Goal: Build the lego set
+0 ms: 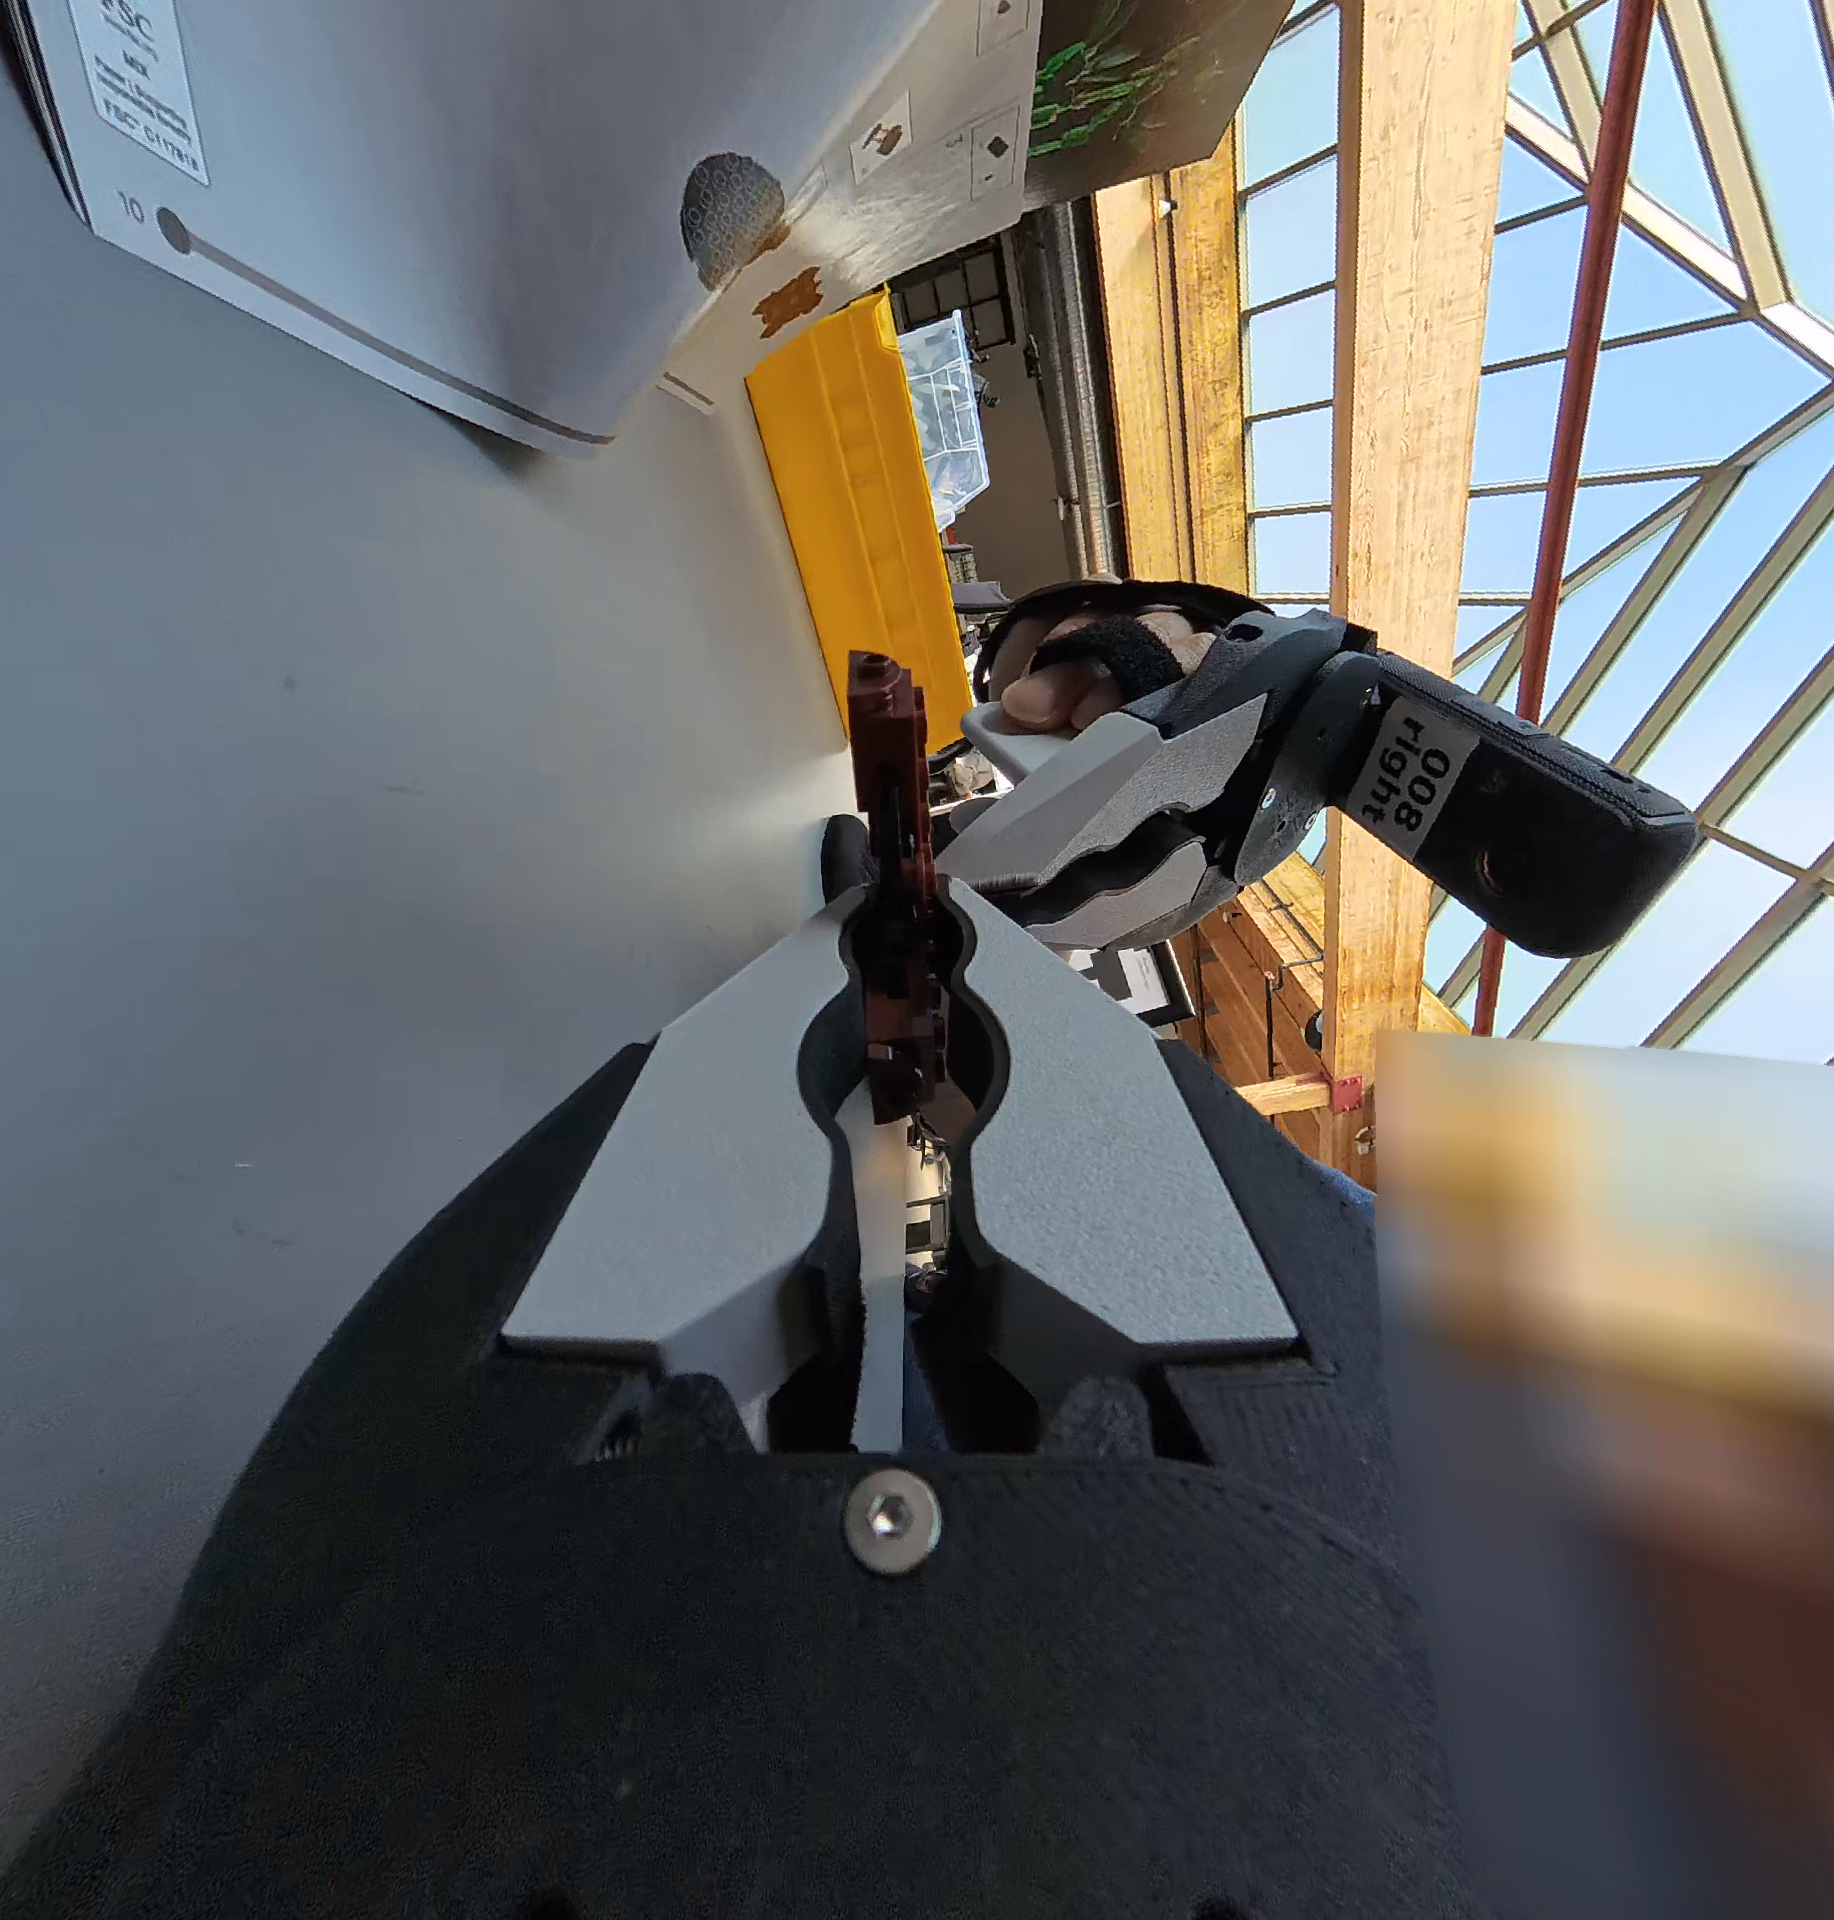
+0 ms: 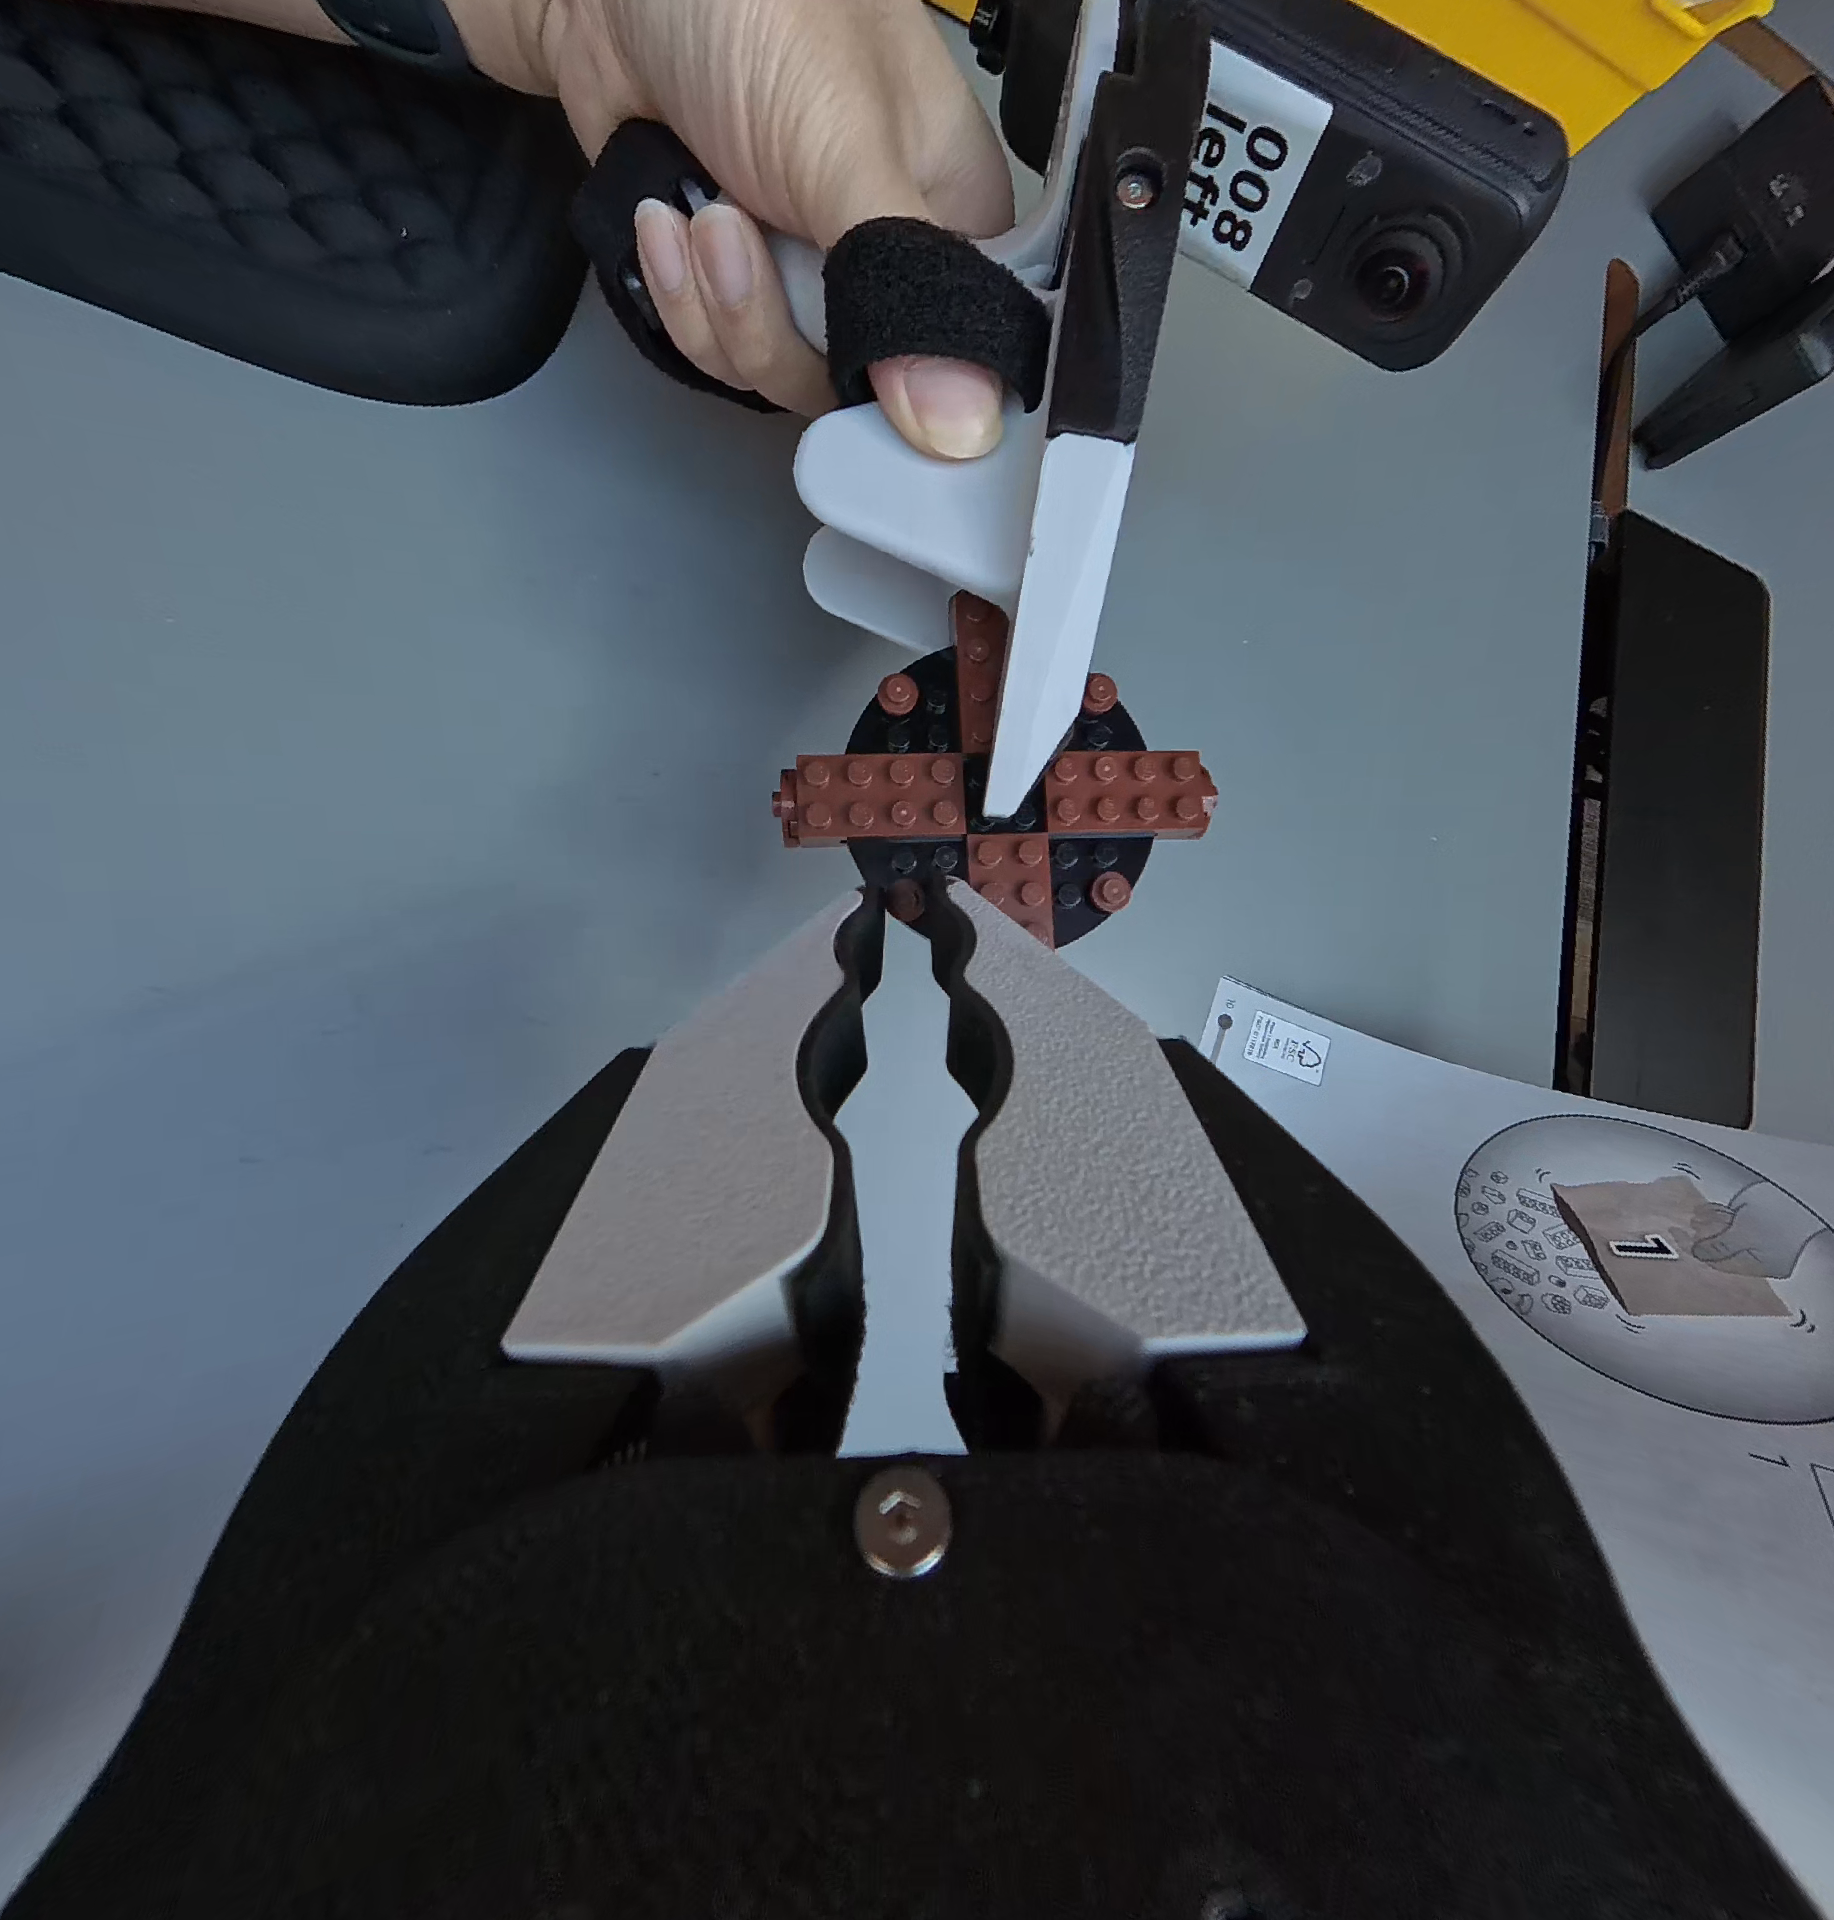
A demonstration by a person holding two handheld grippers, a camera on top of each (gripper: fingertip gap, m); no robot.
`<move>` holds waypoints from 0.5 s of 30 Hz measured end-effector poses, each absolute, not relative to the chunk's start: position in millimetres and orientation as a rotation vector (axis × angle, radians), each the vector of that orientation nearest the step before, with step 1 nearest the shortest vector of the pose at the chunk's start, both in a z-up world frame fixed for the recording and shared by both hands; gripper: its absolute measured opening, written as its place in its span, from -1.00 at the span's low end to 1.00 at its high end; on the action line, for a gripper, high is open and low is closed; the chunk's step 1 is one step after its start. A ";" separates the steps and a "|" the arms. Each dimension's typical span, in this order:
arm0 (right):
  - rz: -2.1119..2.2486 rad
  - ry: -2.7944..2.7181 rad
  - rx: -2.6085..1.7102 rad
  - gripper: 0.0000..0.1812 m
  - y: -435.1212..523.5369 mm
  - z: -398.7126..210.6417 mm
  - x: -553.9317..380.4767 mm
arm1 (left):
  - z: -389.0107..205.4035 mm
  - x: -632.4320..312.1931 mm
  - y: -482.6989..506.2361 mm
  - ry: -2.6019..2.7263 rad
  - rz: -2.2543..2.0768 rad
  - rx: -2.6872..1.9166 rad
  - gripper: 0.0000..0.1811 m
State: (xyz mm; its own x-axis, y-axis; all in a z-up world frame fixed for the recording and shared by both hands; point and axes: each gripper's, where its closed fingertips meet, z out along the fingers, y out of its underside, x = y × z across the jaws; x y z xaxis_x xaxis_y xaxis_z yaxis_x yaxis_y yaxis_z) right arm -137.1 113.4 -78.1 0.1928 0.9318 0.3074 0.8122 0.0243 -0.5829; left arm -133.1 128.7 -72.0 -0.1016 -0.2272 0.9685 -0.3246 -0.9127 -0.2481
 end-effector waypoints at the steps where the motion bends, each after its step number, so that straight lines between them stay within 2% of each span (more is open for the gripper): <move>1: 0.231 -1.633 -1.801 -0.91 113.8 -77.4 -137.2 | -71.6 -133.2 128.8 -0.626 2.196 2.051 -0.94; 6: 0.250 -1.611 -1.783 -0.88 115.2 -73.9 -138.5 | -69.0 -133.5 128.9 -0.608 2.212 2.027 -0.94; 10: 0.250 -1.564 -1.737 -0.72 116.7 -60.0 -138.8 | -61.8 -136.7 134.3 -0.503 2.270 1.953 -0.94; 12: 0.154 -1.492 -1.622 -0.62 124.1 -40.7 -136.0 | -59.7 -139.6 138.5 -0.443 2.293 1.927 -0.94; 15: -0.094 -1.468 -1.358 -0.59 125.6 -24.6 -135.7 | -56.5 -143.6 143.4 -0.367 2.320 1.882 -0.94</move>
State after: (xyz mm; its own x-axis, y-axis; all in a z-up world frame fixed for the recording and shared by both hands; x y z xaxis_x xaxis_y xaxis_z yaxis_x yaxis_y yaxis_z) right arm -135.7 125.6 -24.6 0.2344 0.6625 0.7115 0.7480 0.3445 -0.5672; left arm -143.6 143.4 -56.5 -0.2128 -0.0508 0.9758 -0.2530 -0.9617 -0.1052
